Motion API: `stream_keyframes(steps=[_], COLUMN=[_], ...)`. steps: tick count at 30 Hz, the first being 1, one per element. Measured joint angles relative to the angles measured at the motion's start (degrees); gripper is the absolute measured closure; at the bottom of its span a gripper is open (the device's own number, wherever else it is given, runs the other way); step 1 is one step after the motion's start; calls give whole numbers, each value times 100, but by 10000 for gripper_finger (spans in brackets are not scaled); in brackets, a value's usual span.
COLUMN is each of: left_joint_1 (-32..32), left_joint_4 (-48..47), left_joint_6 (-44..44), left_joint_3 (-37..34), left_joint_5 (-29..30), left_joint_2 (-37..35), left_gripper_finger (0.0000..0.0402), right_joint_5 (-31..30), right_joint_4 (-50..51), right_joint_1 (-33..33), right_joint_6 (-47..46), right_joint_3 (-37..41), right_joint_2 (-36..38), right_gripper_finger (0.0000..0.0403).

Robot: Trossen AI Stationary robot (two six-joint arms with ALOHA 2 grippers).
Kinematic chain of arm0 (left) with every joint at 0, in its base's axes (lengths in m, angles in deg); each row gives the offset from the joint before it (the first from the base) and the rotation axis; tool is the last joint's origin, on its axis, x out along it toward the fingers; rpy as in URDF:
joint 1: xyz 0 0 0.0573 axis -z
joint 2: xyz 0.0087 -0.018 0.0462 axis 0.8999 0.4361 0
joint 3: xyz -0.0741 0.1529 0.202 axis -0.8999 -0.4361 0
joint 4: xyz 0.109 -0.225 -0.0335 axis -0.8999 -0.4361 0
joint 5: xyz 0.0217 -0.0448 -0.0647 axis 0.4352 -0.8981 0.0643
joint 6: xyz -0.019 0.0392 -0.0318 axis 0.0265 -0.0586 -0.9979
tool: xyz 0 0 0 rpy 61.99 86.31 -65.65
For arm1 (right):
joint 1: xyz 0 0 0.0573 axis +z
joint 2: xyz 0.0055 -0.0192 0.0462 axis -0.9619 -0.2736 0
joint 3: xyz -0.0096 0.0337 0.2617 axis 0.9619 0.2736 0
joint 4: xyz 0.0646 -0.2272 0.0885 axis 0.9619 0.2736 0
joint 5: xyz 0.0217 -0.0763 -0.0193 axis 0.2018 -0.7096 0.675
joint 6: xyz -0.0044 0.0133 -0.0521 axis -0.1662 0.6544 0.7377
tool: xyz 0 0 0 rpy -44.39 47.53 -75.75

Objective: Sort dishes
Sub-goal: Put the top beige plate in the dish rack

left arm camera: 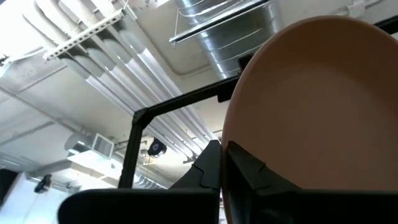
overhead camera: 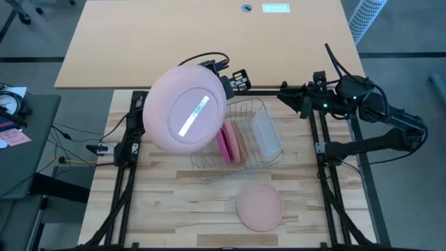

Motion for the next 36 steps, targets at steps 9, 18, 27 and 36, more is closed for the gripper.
stream_keyframes(steps=[9,18,27,36], left_joint_1=[-89,-310,-644,-1413], left_joint_4=[-57,-1684,-3483,-8131], left_joint_6=[-1090,-2572,-2801,107], left_joint_3=[0,0,2,4], left_joint_5=[587,953,-682,-1536], left_joint_2=[0,-350,-1194,-2457], left_gripper_finger=[401,402,402,402], right_joint_5=[-205,-1249,-2013,-3108], right_joint_4=[10,-35,-418,-526], right_joint_1=[3,600,1276,1624], right_joint_6=[-736,-2401,-2980,-3141], right_joint_3=[0,-2,-1,2], right_joint_2=[-66,-328,-1076,-1302], right_gripper_finger=[155,155,155,155])
